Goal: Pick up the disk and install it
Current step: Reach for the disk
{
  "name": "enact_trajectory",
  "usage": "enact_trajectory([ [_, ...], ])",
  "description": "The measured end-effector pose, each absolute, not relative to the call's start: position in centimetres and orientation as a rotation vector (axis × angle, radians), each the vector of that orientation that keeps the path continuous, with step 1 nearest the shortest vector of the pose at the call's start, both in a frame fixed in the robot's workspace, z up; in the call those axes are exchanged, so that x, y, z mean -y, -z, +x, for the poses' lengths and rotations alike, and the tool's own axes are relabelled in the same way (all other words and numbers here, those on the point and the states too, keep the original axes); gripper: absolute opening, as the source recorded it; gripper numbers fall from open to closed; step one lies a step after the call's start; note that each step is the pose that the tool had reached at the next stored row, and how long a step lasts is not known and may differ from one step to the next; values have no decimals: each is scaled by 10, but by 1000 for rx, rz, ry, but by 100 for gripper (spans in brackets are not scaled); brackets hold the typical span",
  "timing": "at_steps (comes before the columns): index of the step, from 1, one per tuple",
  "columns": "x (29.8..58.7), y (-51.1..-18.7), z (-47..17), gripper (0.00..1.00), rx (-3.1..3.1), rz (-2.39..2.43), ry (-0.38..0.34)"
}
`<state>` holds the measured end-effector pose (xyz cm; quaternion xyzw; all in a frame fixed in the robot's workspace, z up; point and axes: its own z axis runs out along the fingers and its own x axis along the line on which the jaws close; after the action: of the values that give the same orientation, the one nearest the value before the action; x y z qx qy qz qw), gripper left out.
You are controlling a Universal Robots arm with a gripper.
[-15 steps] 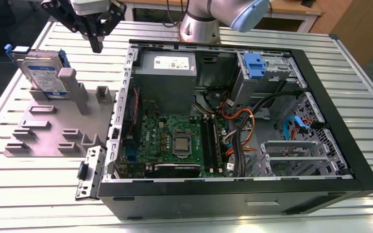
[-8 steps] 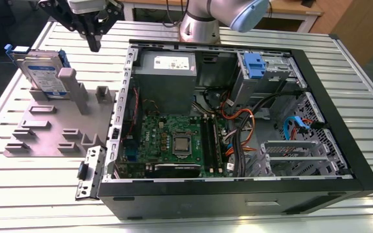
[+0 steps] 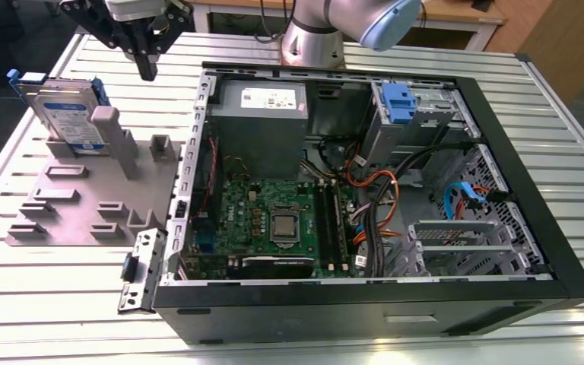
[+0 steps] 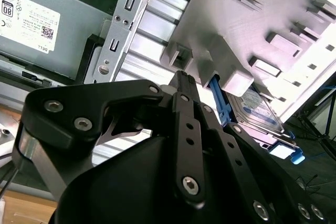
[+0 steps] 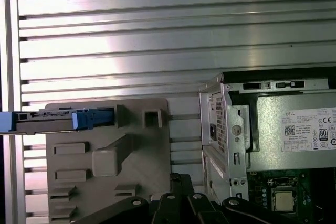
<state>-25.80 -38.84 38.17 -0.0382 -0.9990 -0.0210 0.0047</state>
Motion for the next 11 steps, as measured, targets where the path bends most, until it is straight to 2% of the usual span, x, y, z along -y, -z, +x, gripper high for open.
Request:
enact_trajectory([
  [11,388,-382,-263,11,3129,-120,66],
])
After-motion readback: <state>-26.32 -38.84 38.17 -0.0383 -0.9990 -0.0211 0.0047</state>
